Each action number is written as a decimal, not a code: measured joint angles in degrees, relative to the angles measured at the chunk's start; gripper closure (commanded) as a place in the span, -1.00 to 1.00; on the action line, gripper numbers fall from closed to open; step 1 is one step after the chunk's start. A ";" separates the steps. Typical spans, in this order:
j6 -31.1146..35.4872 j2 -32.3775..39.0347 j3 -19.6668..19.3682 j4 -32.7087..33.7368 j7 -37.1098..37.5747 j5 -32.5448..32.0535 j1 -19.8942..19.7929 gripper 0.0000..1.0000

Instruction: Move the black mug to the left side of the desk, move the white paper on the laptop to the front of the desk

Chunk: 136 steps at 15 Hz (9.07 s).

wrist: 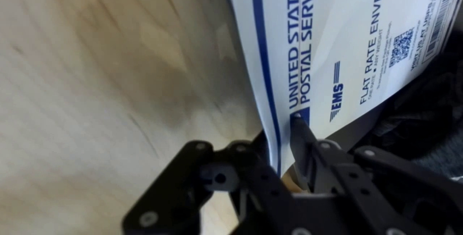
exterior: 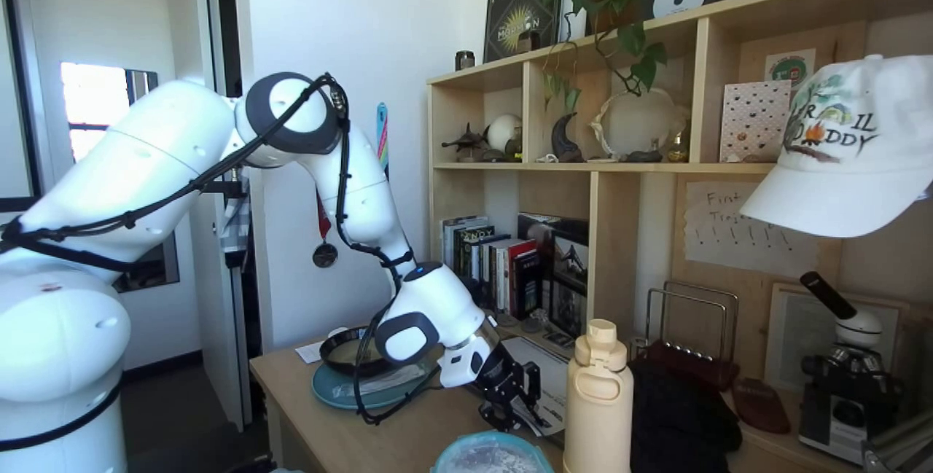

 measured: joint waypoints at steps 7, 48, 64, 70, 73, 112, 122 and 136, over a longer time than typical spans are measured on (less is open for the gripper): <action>-0.02 0.16 -1.97 -0.39 1.50 -2.01 1.90 0.94; -3.38 -24.22 -23.18 -28.42 -21.07 2.19 24.46 0.94; -12.60 -21.47 -23.75 -28.53 -37.52 20.76 24.59 0.95; -12.42 -18.48 -23.99 -28.52 -37.57 25.98 24.59 0.95; -11.50 -16.99 -24.00 -28.50 -37.57 28.70 24.60 0.94; -10.91 -28.77 -29.61 -18.17 -64.12 12.21 28.51 -1.00; -29.42 -17.62 -56.74 -8.80 -58.07 -6.85 49.78 -1.00; -63.48 -6.77 -83.29 0.37 -42.80 -20.65 70.30 -1.00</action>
